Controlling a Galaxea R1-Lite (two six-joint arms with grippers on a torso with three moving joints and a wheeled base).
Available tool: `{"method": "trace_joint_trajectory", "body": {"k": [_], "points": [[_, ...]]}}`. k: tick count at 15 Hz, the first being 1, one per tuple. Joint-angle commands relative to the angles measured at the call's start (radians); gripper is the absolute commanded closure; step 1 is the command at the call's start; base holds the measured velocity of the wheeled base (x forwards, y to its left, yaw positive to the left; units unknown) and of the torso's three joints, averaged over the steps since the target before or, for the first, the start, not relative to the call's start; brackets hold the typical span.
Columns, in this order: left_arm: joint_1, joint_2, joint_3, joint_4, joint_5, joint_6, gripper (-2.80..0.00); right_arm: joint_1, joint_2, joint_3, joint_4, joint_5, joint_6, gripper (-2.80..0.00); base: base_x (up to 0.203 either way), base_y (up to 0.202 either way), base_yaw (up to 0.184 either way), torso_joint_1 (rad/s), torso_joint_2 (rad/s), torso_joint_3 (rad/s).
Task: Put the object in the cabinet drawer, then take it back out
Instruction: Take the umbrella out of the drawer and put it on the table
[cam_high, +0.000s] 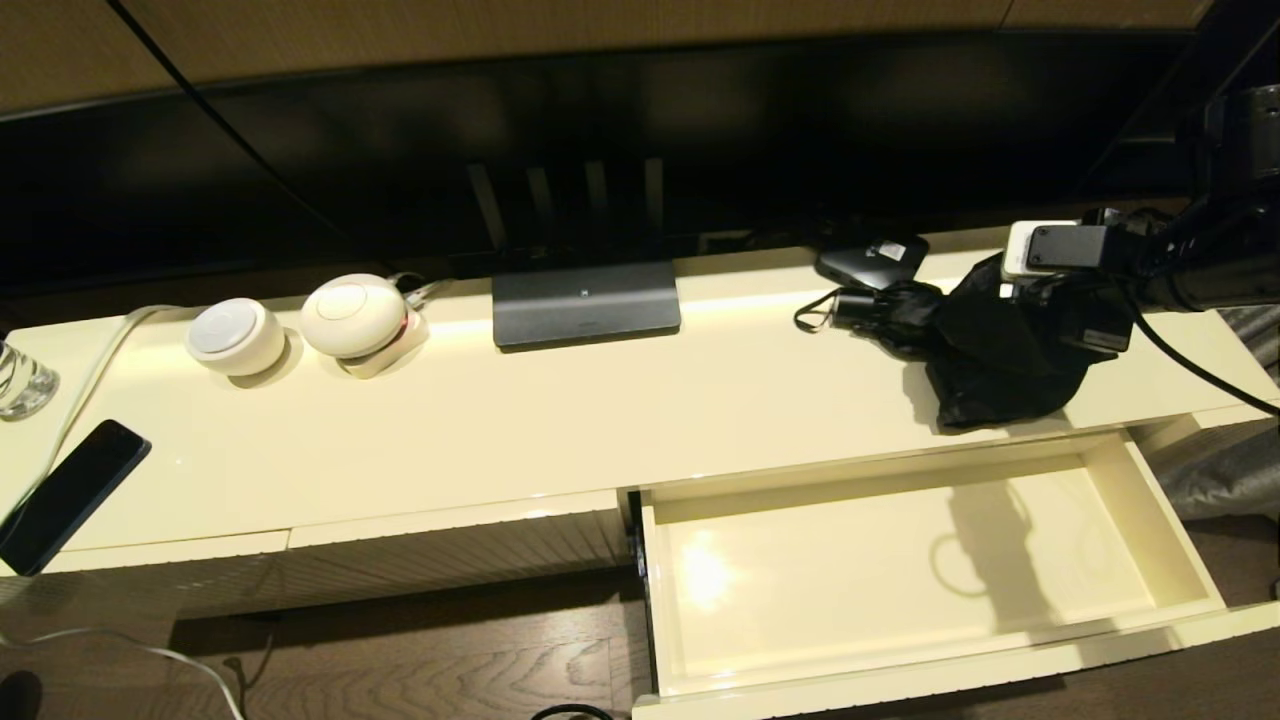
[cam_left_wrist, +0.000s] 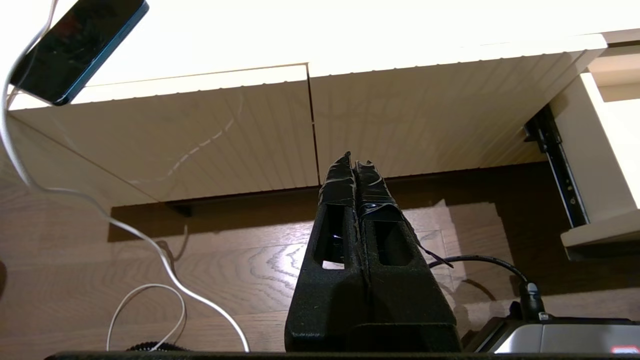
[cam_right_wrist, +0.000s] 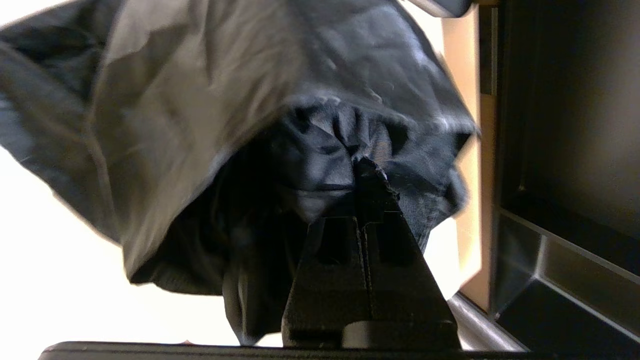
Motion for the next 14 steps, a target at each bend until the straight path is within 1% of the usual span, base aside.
{"method": "trace_joint_trajectory", "body": {"k": [1,5,8,11,14], "points": [[0.0,0.001,0.003,-0.001,0.0,0.0,0.0,0.001,0.019,0.03,-0.027,0.004,-0.009,-2.8,0.0,0.0,0.0,0.0,0.0,0.0],[0.0,0.001,0.003,0.0,0.0,0.0,0.0,0.006,-0.018,0.045,-0.027,0.003,-0.007,-2.8,0.0,0.0,0.0,0.0,0.0,0.0],[0.0,0.001,0.003,-0.001,0.0,0.0,0.0,0.007,-0.096,0.064,-0.026,0.004,-0.021,-2.8,0.0,0.0,0.0,0.0,0.0,0.0],[0.0,0.001,0.003,0.0,0.0,0.0,0.0,0.007,-0.174,0.127,-0.032,0.01,-0.09,-2.8,0.0,0.0,0.0,0.0,0.0,0.0],[0.0,0.001,0.003,-0.001,0.0,0.0,0.0,0.002,-0.213,0.172,-0.03,0.012,-0.13,-2.8,0.0,0.0,0.0,0.0,0.0,0.0]]}}
